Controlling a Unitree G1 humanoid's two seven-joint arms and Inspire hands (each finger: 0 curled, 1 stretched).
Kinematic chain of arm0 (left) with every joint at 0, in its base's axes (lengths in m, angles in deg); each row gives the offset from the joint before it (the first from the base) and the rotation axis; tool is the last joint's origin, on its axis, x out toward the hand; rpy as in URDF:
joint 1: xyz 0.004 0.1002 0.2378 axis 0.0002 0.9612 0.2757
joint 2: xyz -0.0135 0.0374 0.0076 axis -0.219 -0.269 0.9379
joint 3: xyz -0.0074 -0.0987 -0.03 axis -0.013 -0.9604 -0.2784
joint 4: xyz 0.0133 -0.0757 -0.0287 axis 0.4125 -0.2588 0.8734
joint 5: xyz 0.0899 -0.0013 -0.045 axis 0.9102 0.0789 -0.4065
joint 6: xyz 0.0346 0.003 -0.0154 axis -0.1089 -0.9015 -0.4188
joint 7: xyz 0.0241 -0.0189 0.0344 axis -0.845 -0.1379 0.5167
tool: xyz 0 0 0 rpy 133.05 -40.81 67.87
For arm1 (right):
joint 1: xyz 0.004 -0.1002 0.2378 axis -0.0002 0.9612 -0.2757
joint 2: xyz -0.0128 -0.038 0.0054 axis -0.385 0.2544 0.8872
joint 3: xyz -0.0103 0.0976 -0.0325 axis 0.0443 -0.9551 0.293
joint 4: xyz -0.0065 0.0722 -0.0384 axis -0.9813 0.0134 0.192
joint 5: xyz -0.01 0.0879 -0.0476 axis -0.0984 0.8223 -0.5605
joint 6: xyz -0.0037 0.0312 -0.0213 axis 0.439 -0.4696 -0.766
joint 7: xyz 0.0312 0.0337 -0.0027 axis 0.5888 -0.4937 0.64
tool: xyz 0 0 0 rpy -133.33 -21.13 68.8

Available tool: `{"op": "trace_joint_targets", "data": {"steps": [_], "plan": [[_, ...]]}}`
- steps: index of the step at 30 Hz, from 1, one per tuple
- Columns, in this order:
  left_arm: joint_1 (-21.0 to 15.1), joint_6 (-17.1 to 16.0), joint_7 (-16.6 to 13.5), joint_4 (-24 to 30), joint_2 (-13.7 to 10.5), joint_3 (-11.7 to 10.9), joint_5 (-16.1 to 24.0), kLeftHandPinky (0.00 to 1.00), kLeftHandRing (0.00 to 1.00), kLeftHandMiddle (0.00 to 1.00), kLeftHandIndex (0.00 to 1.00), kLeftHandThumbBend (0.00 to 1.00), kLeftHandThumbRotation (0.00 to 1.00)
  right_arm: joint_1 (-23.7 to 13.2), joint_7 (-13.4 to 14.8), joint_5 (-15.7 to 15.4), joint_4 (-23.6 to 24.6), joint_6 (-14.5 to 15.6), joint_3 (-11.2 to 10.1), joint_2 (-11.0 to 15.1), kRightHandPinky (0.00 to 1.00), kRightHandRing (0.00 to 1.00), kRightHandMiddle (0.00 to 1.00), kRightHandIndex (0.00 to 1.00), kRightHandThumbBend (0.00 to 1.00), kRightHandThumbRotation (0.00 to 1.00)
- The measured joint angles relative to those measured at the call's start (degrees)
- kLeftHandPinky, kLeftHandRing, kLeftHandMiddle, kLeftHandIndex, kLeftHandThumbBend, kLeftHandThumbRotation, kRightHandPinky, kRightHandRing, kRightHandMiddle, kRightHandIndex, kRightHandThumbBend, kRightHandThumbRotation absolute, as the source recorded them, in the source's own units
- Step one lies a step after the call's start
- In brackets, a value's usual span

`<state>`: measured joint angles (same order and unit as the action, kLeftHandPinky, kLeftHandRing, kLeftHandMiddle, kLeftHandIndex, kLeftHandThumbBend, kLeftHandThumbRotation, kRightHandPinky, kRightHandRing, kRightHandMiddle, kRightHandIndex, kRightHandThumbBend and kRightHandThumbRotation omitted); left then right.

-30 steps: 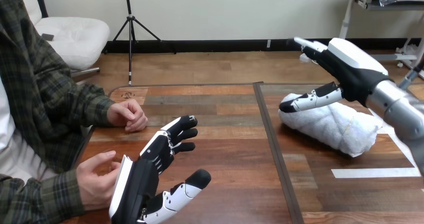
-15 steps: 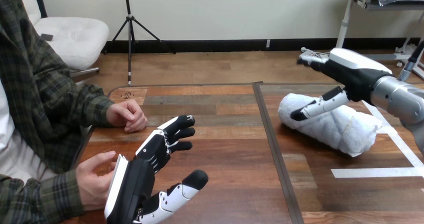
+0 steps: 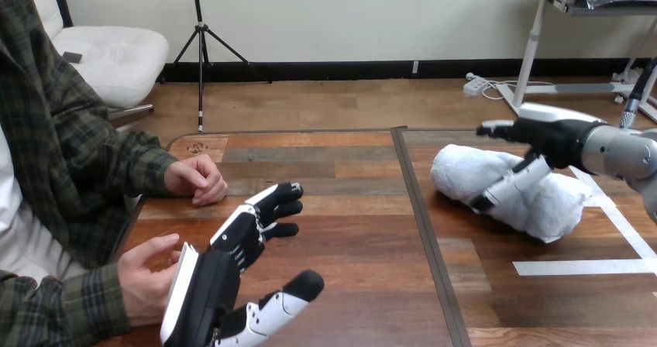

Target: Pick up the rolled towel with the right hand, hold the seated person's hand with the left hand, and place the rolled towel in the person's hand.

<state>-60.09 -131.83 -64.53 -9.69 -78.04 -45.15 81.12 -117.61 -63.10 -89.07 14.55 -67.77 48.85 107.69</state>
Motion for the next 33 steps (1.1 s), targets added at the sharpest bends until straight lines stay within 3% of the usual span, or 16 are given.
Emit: {"op": "trace_joint_targets", "data": {"steps": [13,19,22,25,33], "plan": [[2.89,0.26,0.01,1.15,-1.15,1.14,-0.75,0.74,0.81,0.82,0.78,0.89,0.58,-3.86,-1.17,-2.07,-7.93,0.46,3.56,-0.06,0.89,0.98,1.00,1.00,0.95,0.40],[4.08,0.42,0.02,1.76,-1.35,1.53,-1.00,0.74,0.81,0.82,0.78,0.87,0.57,-5.80,-1.16,-3.31,-10.58,0.67,5.18,-0.22,0.81,0.93,0.96,1.00,0.93,0.42],[4.52,0.46,0.04,2.18,-1.42,1.81,-1.07,0.74,0.81,0.82,0.78,0.87,0.57,-6.86,-1.10,-3.78,-11.82,1.17,5.86,-0.37,0.69,0.81,0.88,1.00,0.94,0.42],[4.76,0.52,0.16,2.71,-1.54,2.14,-1.31,0.74,0.81,0.82,0.78,0.88,0.57,-8.07,-0.87,-4.39,-13.11,1.68,6.73,-0.61,0.62,0.77,0.84,1.00,0.93,0.44],[4.81,0.97,0.52,5.07,-1.56,2.86,-2.69,0.74,0.80,0.81,0.77,0.90,0.59,-11.14,0.51,-6.07,-16.36,3.73,8.97,-1.77,0.63,0.79,0.85,1.00,0.96,0.48]]}}
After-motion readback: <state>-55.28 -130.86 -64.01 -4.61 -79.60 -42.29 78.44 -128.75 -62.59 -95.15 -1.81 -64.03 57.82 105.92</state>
